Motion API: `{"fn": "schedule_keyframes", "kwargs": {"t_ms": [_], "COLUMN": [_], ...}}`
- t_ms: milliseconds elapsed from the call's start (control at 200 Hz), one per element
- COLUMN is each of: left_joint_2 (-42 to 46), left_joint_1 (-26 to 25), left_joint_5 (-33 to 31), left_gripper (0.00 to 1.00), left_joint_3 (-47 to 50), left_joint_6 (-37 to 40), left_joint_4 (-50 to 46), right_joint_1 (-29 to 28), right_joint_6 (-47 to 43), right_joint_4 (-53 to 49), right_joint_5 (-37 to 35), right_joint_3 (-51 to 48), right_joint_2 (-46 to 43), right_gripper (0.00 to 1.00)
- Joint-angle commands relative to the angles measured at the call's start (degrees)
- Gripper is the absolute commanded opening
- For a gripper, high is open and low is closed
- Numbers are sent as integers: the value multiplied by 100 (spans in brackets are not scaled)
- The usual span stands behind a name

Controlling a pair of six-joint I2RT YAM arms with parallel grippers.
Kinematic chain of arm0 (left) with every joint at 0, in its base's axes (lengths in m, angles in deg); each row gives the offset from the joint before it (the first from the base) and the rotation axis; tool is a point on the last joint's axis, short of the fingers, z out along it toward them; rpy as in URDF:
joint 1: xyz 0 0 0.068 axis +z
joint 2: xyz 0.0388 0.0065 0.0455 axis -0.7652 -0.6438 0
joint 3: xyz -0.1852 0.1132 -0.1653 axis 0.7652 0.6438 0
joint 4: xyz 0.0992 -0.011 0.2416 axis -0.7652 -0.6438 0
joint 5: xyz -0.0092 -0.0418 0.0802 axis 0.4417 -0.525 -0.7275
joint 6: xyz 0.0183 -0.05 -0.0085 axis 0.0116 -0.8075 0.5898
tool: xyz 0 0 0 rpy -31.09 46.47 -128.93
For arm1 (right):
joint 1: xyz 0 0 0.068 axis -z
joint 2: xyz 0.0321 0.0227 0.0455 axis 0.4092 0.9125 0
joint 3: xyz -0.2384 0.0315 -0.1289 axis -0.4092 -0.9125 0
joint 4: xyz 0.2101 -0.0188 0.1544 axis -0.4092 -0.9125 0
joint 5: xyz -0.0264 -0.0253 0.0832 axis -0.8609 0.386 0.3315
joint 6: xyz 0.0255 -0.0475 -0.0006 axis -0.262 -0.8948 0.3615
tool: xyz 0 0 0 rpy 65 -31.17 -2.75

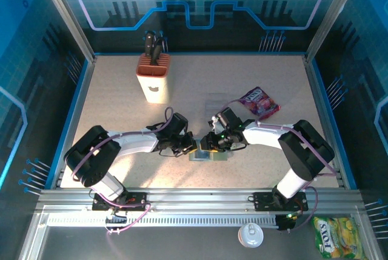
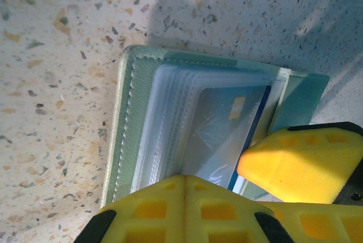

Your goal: Take the credit cards out of the card holder

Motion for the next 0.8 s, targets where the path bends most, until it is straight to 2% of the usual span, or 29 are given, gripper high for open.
{"fn": "schedule_keyframes", "kwargs": {"t_ms": [0,795], "left_joint_2": [-83,81], "left_joint_1": [-34,-86], "left_joint_5": [-105,-17], "left_gripper": [5,5], "left_joint_3": [8,-298], "left_joint_6": [60,169], "left_joint_4": [-202,-342], "right_joint_1": [73,96], "right_joint_6": [-129,-248], "right_joint_4": [-444,-959], "right_joint_5": [-283,-481], "right_joint_3": [70,231], "right_joint_2": [-31,-580], "right_gripper": [42,43]}}
